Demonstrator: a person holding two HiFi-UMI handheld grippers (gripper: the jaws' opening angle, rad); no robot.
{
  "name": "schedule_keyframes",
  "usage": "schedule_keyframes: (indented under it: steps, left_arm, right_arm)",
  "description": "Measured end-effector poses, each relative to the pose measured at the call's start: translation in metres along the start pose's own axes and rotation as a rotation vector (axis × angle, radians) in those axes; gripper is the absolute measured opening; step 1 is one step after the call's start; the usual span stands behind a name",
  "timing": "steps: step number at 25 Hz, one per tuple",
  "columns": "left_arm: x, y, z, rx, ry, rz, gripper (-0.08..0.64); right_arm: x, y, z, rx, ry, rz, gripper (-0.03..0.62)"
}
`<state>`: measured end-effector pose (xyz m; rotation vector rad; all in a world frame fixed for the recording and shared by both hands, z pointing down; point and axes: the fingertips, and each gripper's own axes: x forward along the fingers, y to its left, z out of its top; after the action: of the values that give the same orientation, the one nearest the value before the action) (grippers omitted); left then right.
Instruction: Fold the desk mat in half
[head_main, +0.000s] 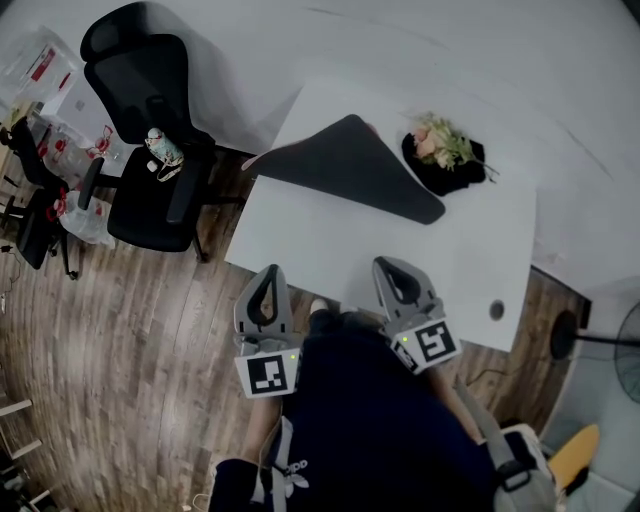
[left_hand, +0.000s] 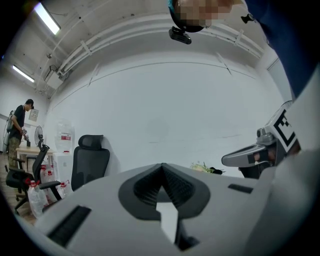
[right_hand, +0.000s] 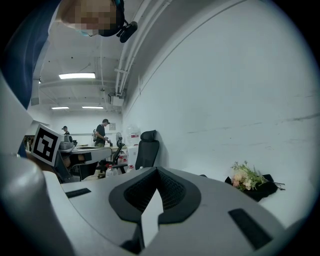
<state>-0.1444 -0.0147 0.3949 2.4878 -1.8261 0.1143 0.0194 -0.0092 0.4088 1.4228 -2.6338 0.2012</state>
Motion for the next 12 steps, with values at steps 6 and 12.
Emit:
schedule_keyframes:
  steps: [6, 12]
  left_arm:
    - [-0.0011, 0.0002, 0.0009, -0.006, 0.0, -0.016, 0.002]
    - [0.0008, 0.0025, 0.0054, 0.001, -0.016, -0.016, 0.002]
  right_arm:
    - [-0.0002, 0.0018, 0.0005, 0.001, -0.011, -0.012, 0.003]
    - [0.0003, 0.0015, 0.004, -0.006, -0.029, -0.01, 0.003]
